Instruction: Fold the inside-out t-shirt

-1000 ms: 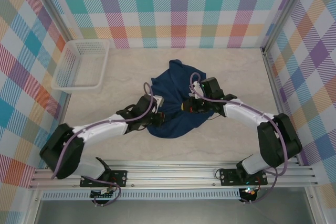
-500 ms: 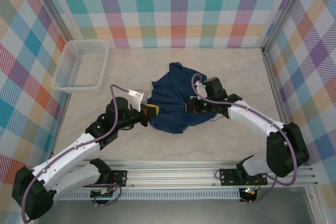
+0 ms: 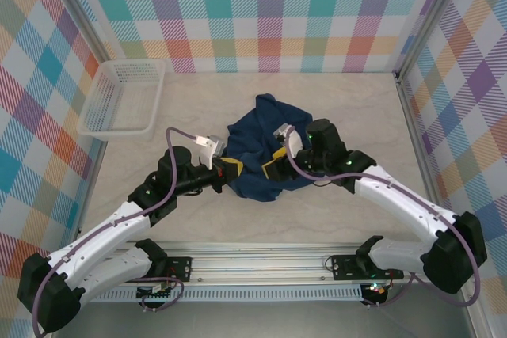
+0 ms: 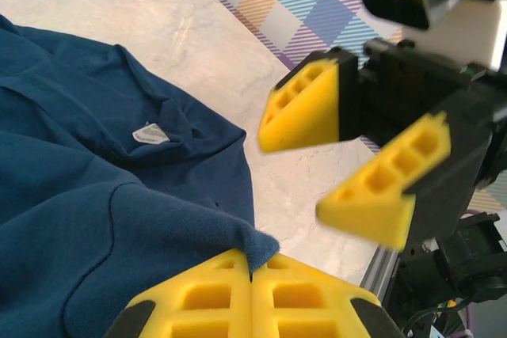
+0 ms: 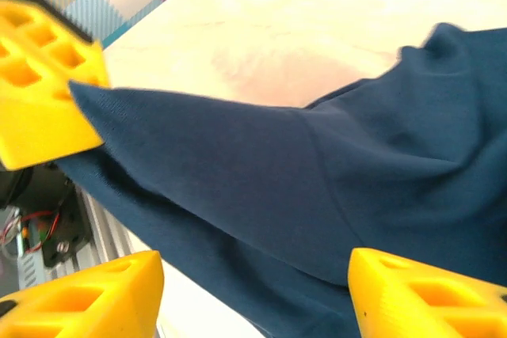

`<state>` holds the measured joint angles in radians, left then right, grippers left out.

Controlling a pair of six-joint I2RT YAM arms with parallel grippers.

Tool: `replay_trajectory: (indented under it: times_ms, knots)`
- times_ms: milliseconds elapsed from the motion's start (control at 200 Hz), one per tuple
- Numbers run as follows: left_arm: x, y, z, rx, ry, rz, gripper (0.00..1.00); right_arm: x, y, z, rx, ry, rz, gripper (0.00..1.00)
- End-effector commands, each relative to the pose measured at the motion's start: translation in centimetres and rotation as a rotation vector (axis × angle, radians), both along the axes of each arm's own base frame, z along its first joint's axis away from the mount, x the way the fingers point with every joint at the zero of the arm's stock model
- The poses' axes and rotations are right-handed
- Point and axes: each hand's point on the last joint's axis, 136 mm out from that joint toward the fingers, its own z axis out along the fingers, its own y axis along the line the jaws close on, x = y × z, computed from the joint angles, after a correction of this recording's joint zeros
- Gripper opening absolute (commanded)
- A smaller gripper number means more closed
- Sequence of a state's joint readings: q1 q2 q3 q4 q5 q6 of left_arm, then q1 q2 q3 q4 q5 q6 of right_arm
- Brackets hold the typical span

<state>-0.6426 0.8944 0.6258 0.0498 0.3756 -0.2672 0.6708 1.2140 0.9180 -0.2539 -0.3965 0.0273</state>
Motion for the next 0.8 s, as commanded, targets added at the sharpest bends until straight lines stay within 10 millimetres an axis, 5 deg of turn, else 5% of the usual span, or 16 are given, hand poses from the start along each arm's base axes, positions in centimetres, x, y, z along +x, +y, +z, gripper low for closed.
replay_trajectory:
  times_ms: [0, 130, 355, 480, 510, 610, 690, 795]
  knots:
    - [0.0, -0.1, 2.2, -0.020, -0.047, -0.022, 0.00, -0.3, 2.3, 0.0, 0.033, -0.084, 0.137, 0.65]
    - [-0.1, -0.1, 2.0, -0.014, -0.040, -0.023, 0.00, 1.1, 3.6, -0.5, 0.021, -0.099, 0.134, 0.65]
    - [-0.2, 0.1, 1.7, -0.012, -0.036, -0.017, 0.00, 4.2, 4.7, -2.3, -0.023, -0.091, 0.062, 0.40]
    - [1.0, 1.4, 1.7, -0.009, -0.038, 0.095, 0.00, 3.5, 5.8, -2.2, 0.009, 0.003, 0.118, 0.07]
    - [1.8, 2.6, 1.4, 0.009, -0.029, 0.181, 0.00, 3.4, 5.3, -1.4, 0.020, 0.024, 0.108, 0.00]
    - [3.8, 6.4, -0.9, 0.098, 0.031, 0.418, 0.00, 2.2, 3.0, 3.5, 0.198, 0.153, 0.119, 0.00]
    - [4.0, 6.6, -2.7, 0.158, 0.089, 0.428, 0.06, 0.5, 2.2, 6.9, 0.329, 0.224, 0.167, 0.00]
    - [4.2, 6.5, -4.0, 0.218, 0.138, 0.424, 0.15, -1.2, 2.3, 8.9, 0.414, 0.301, 0.228, 0.00]
